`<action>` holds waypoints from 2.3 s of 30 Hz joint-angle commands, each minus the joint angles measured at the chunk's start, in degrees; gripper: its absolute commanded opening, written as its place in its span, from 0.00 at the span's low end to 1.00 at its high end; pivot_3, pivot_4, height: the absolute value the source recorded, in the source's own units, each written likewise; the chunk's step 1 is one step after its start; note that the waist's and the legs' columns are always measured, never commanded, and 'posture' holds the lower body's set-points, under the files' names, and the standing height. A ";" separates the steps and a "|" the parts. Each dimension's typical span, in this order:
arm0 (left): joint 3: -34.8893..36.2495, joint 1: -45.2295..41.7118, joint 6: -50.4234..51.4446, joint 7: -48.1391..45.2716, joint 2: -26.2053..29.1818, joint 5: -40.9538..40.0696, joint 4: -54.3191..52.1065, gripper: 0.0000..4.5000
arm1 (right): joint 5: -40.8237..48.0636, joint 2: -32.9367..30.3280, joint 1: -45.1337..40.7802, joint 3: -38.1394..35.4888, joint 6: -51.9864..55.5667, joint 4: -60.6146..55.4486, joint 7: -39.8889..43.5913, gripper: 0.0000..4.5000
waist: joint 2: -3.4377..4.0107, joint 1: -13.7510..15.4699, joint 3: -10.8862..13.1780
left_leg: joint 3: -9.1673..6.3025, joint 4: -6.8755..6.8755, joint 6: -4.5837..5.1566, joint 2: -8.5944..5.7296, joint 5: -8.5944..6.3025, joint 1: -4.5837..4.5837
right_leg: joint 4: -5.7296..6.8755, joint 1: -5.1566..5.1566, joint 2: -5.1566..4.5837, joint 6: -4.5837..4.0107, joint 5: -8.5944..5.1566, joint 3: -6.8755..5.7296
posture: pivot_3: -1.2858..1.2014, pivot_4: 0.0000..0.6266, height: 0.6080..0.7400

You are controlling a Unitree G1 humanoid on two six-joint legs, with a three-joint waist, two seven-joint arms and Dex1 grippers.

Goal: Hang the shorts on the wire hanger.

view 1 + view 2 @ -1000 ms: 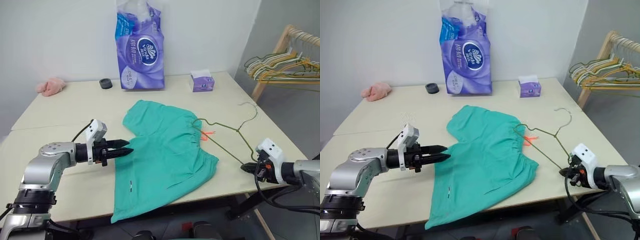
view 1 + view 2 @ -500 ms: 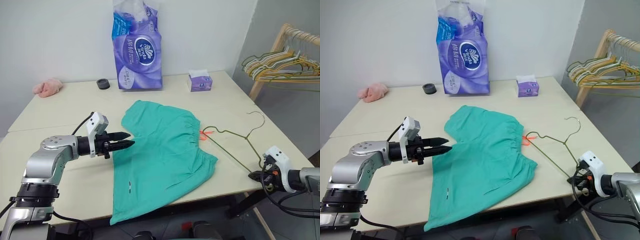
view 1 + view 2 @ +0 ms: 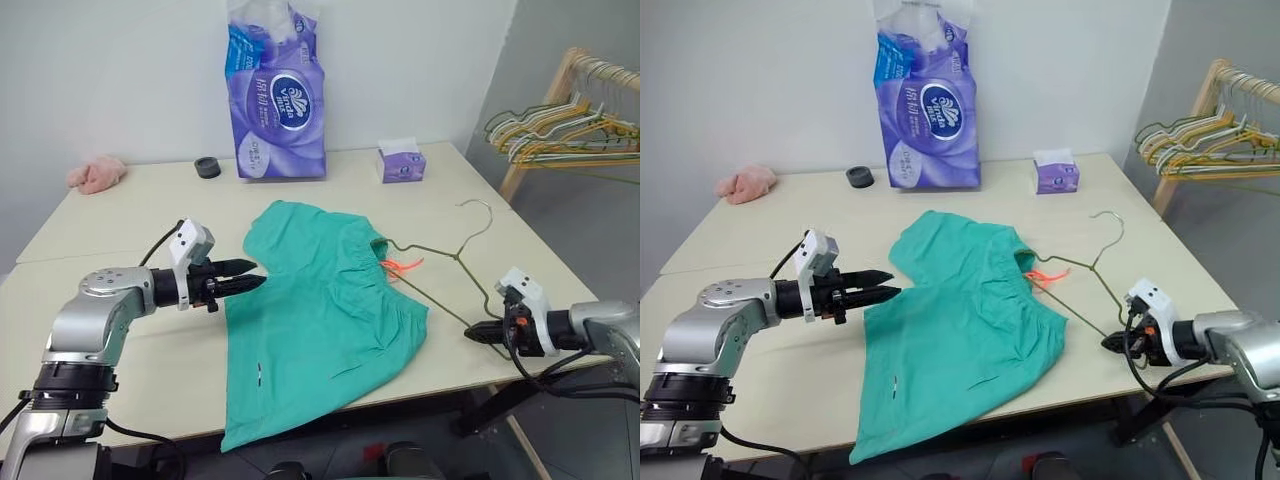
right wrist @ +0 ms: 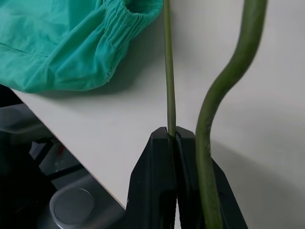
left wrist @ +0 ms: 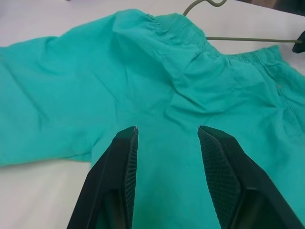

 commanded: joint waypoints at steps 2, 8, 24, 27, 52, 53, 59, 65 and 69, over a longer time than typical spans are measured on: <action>1.54 -0.32 -1.28 0.49 0.90 0.11 -0.86 0.47 | -0.25 0.42 -2.91 4.71 1.32 2.58 1.04 0.00 | -0.02 0.08 0.01 | 0.00 0.01 0.00 0.00 0.00 -0.01 | 0.00 0.00 -0.01 0.00 0.00 0.00 | 0.46 0.00 1.00; 1.36 0.31 -1.88 0.89 1.09 0.37 -1.36 0.47 | -0.27 2.01 -7.23 7.98 4.63 8.18 -0.16 0.00 | -0.02 0.09 0.01 | -0.02 0.01 0.00 0.00 0.00 -0.01 | 0.02 -0.03 -0.01 0.00 0.00 0.02 | 0.46 0.00 1.00; 0.66 -0.28 -5.16 2.16 0.34 2.33 0.02 0.47 | 2.32 25.75 -27.33 -3.23 24.16 26.12 -17.23 0.00 | -0.05 0.02 -0.04 | -0.48 0.14 -0.10 -0.09 0.06 -0.70 | 0.41 -0.92 -0.02 -0.08 0.06 0.02 | 0.48 0.00 1.00; 1.06 -0.27 -5.38 2.87 -0.02 2.31 0.23 0.47 | 3.12 28.33 -28.82 -6.59 22.42 25.02 -19.58 0.00 | -0.05 -0.09 -0.04 | -0.45 0.09 -0.37 -0.13 0.22 -0.88 | 0.80 -1.36 -0.06 -0.10 0.06 0.11 | 0.48 0.00 1.00; 3.30 -4.14 -7.62 10.18 -4.37 2.30 4.15 0.99 | 1.50 32.87 -29.30 -3.63 14.66 21.96 -26.51 0.00 | -0.08 -2.08 -0.11 | -0.40 0.16 -0.43 -0.20 0.28 -1.25 | 1.09 -1.81 -0.17 -0.13 0.05 0.05 | 0.47 0.00 1.00; 3.38 -4.27 -7.58 10.18 -4.38 2.30 4.25 0.99 | 1.67 33.58 -30.27 -3.70 14.53 22.80 -26.31 0.00 | -0.08 -2.35 -0.13 | -0.40 0.14 -0.44 -0.19 0.29 -1.25 | 1.08 -1.81 -0.17 -0.13 0.05 0.05 | 0.47 0.00 1.00; 4.08 -4.88 -7.51 10.53 -4.41 1.85 3.73 0.99 | -1.03 32.86 -31.71 1.10 4.81 19.49 -22.62 0.00 | -0.11 -2.84 -0.15 | -0.52 0.17 -0.44 -0.18 0.29 -1.30 | 1.07 -1.81 -0.37 -0.13 0.05 0.01 | 0.48 0.00 1.00; 6.23 -7.98 -10.05 11.93 -1.59 3.56 6.32 0.99 | -8.60 27.79 -27.24 11.21 -10.95 8.35 -18.65 0.00 | -0.17 -2.91 -0.19 | -0.58 0.25 -0.44 -0.22 0.29 -1.39 | 1.05 -1.82 -0.54 -0.12 0.05 -0.09 | 0.48 0.00 1.00; 5.41 -11.98 -13.82 9.73 2.26 5.71 7.54 0.99 | -16.97 24.81 -24.49 18.19 -23.60 4.49 -17.76 0.00 | -0.20 -2.92 -0.21 | -0.66 0.24 -0.45 -0.23 0.30 -1.41 | 1.03 -1.83 -0.52 -0.12 0.05 -0.21 | 0.48 0.00 1.00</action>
